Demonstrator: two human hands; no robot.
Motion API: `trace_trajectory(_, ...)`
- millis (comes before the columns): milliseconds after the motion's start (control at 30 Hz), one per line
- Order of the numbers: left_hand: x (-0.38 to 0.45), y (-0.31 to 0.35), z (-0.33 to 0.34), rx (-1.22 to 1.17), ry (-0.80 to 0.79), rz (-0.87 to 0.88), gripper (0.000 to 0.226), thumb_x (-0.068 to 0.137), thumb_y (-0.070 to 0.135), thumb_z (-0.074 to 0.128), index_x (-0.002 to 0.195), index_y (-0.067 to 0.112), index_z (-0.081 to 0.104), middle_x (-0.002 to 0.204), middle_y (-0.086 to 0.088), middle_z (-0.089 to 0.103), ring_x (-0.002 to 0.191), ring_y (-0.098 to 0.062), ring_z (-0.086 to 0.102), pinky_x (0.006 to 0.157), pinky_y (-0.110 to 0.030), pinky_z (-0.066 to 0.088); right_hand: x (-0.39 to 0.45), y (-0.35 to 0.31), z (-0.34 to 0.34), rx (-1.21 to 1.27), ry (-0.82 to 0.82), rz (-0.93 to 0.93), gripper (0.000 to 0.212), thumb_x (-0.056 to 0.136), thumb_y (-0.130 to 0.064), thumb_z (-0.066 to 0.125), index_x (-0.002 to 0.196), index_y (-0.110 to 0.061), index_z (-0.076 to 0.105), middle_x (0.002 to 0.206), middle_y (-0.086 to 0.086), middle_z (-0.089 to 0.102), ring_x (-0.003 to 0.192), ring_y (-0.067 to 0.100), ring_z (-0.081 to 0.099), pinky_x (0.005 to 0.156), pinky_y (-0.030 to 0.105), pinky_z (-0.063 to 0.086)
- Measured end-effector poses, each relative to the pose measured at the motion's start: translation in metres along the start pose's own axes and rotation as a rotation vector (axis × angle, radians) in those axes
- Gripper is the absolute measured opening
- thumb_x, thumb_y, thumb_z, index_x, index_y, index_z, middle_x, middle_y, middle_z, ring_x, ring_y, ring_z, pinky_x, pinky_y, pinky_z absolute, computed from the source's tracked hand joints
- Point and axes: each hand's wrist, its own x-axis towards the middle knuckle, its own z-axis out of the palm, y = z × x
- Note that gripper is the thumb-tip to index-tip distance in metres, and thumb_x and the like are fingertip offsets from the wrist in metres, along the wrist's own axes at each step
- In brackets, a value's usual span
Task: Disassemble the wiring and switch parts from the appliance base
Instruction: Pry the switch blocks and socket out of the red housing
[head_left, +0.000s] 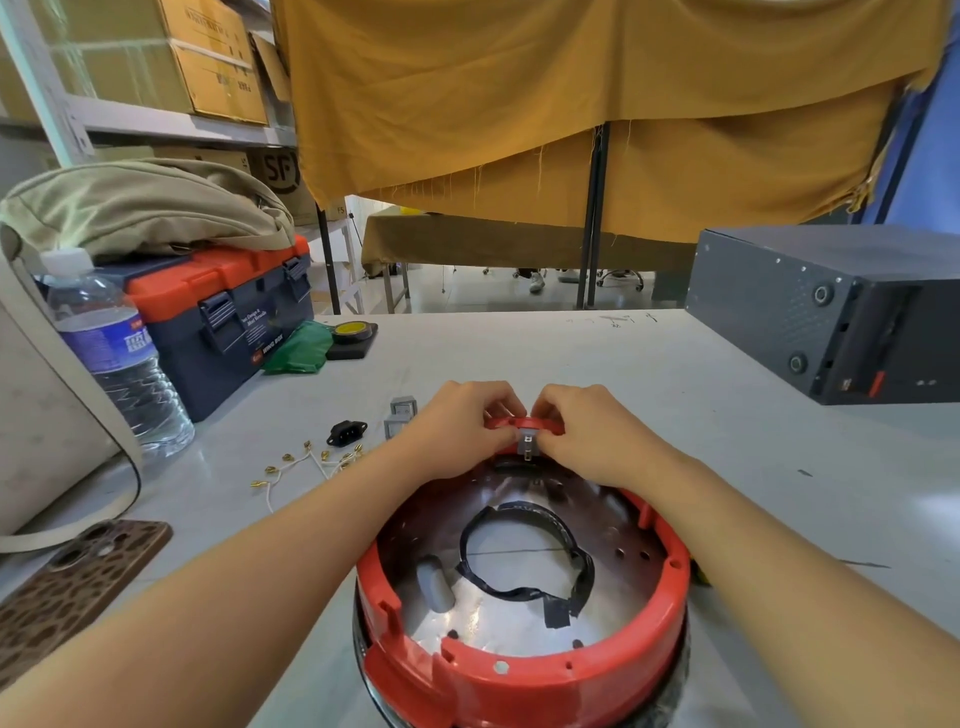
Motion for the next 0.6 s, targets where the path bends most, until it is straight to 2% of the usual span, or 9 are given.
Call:
trace_trajectory(200,0.0059,0.0009,-0.0028,0.05,-0.042,-0.009,0.017,0.082,0.024,0.067,0.098,0.019,0.068,0.081,0.008,0.064,0.072,-0.002,0.056,0.061,-0.01,0.038,-0.0004,0.0016,0.0009,-0.031,0.038,0.005,0.022,0.086,-0.027,0.06,0.106,-0.016,0.059,0.103,0.01,0.061,0.089,0.026,0.059,0.08,0.038,0.051)
trace_trajectory(400,0.008,-0.0003,-0.0054,0.064,-0.044,-0.011,0.016,0.08,0.026,0.068,0.095,0.019,0.068,0.081,0.006,0.064,0.076,-0.008,0.058,0.066,-0.017,0.043,0.0009,0.0016,0.0004,-0.038,0.041,-0.016,0.02,0.088,-0.028,0.06,0.104,-0.017,0.06,0.102,0.01,0.061,0.088,0.026,0.06,0.08,0.039,0.052)
trace_trajectory(533,0.0049,-0.0037,-0.0024,0.044,-0.001,-0.01,0.014,0.081,0.024,0.067,0.094,0.02,0.068,0.075,0.011,0.06,0.069,-0.004,0.055,0.06,-0.008,0.039,0.0022,0.0007,0.0005,-0.043,0.042,-0.017,0.019,0.088,-0.028,0.06,0.104,-0.017,0.06,0.102,0.01,0.062,0.089,0.026,0.06,0.081,0.039,0.052)
trace_trajectory(600,0.0033,-0.0051,-0.0001,0.02,0.025,-0.006,0.013,0.082,0.024,0.068,0.094,0.02,0.067,0.075,0.01,0.061,0.069,-0.006,0.055,0.06,-0.009,0.04,0.002,0.0003,0.0006,-0.055,0.053,-0.009,0.018,0.088,-0.028,0.059,0.102,-0.017,0.061,0.101,0.01,0.062,0.088,0.026,0.06,0.08,0.039,0.052)
